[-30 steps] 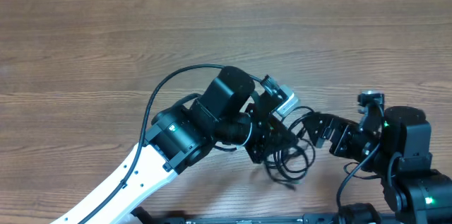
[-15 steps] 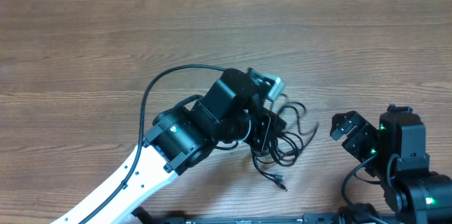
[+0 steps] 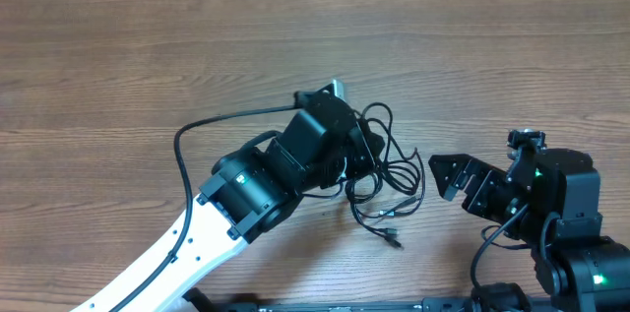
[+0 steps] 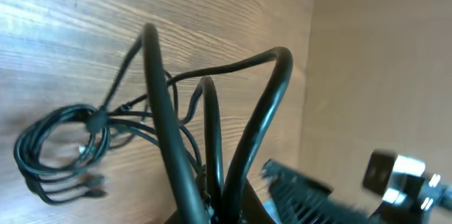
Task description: Untangle cables
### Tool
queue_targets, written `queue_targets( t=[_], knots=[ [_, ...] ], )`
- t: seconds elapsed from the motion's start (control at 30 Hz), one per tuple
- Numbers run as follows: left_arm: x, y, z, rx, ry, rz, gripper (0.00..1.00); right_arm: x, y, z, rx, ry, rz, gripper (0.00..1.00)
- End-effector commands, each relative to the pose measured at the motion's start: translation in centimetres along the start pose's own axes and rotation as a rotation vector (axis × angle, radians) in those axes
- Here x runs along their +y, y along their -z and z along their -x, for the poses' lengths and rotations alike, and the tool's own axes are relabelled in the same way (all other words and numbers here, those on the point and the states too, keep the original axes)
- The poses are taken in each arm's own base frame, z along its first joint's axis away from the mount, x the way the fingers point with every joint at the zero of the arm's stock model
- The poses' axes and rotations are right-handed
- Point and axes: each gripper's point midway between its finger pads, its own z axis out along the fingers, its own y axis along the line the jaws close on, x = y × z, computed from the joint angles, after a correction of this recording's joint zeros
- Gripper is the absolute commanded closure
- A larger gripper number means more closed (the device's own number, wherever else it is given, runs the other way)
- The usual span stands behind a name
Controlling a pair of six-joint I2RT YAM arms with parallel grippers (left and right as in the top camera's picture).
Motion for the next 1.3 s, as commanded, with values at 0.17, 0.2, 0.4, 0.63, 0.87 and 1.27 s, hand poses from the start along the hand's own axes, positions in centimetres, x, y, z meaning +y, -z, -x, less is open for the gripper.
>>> queue_targets(
  t=[0.17, 0.2, 0.4, 0.63, 0.87, 1.27],
  knots=[
    [-2.1, 1.0, 2.4, -0.009, 0.447, -0.114, 0.96, 1.9, 0.6, -0.5, 0.024, 0.172, 0.103, 0.00],
    [-2.6, 1.1, 2.5, -0.003, 0.463, -0.137, 0.96, 2.4, 0.6, -0.7, 0.034, 0.197, 0.130, 0.00],
    [-8.3, 2.5, 2.4, 0.090, 0.435, -0.372, 0.96, 2.5, -0.1, -0.8, 0.070, 0.188, 0.141, 0.00],
    [-9.3, 3.1, 0.7, 0.218, 0.502, -0.397, 0.96, 2.1, -2.5, -1.0, 0.171, 0.143, 0.127, 0.03],
    [-10.3, 3.8, -0.5, 0.308, 0.498, -0.423, 0.96, 1.9, -5.3, -0.4, 0.235, 0.108, 0.127, 0.12],
    [-11.0, 4.2, -0.9, 0.347, 0.494, -0.448, 0.96, 1.9, -6.2, -0.4, 0.262, 0.109, 0.136, 0.74]
  ],
)
